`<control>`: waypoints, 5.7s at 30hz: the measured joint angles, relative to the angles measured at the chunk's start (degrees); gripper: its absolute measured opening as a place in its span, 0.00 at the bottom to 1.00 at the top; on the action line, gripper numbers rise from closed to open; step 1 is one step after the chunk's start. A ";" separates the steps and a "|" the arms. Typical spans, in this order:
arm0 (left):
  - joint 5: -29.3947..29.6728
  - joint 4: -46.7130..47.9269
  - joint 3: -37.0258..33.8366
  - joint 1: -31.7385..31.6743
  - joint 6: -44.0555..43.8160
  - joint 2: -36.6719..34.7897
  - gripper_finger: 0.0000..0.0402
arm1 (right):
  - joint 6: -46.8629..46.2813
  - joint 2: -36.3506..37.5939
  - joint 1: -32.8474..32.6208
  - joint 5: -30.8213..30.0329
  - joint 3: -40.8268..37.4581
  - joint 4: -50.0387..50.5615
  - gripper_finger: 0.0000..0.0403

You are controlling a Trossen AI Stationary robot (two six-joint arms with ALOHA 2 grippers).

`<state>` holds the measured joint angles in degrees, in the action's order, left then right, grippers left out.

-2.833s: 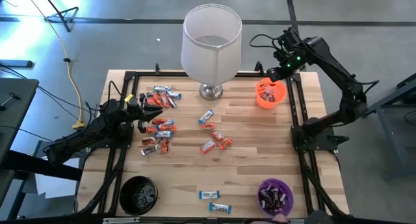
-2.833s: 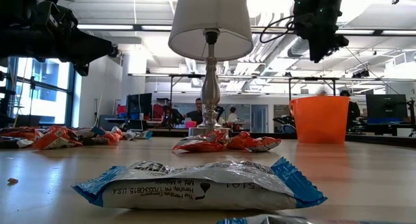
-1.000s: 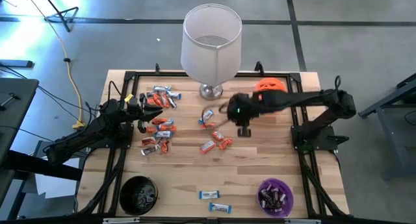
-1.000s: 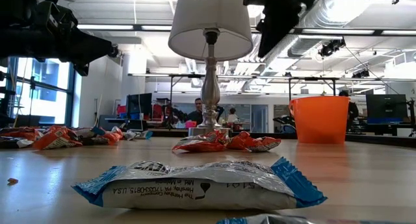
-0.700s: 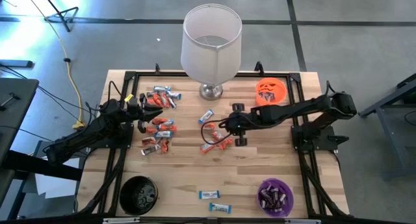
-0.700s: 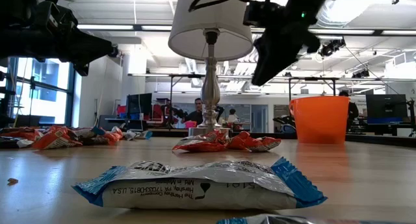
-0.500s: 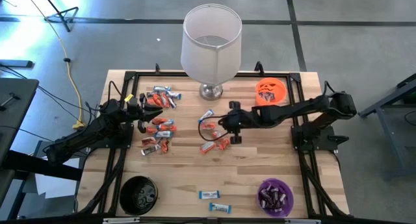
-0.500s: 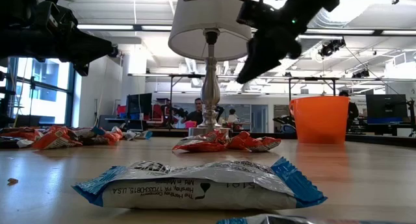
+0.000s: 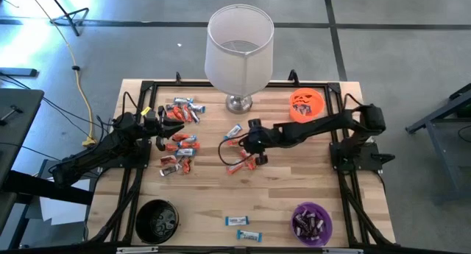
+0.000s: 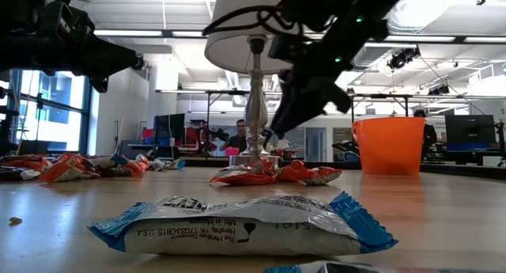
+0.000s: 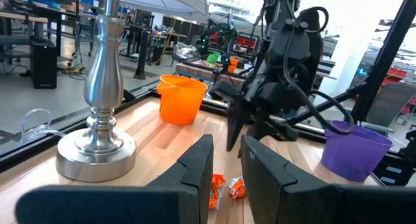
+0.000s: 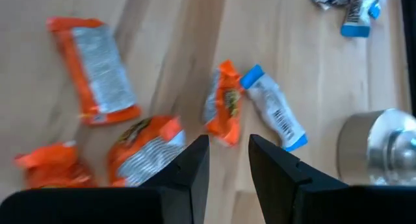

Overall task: Sort candy
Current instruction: Put the white chocolate bar into the orange bucket

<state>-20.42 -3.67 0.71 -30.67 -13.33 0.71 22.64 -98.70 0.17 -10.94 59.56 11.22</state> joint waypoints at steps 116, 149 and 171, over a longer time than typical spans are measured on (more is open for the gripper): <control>0.00 0.01 -0.02 0.00 0.00 -0.02 0.16 | 4.16 -14.15 5.95 -6.57 13.28 8.92 0.01; -0.01 -0.01 0.00 0.02 0.00 0.00 0.16 | -30.22 8.05 3.15 -20.59 13.43 63.04 0.01; 0.01 0.01 -0.01 0.01 0.00 0.00 0.16 | -15.16 19.94 36.82 -5.14 13.45 59.21 0.03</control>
<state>-20.41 -3.66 0.69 -30.66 -13.32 0.71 7.48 -78.76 36.99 -16.08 73.01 70.43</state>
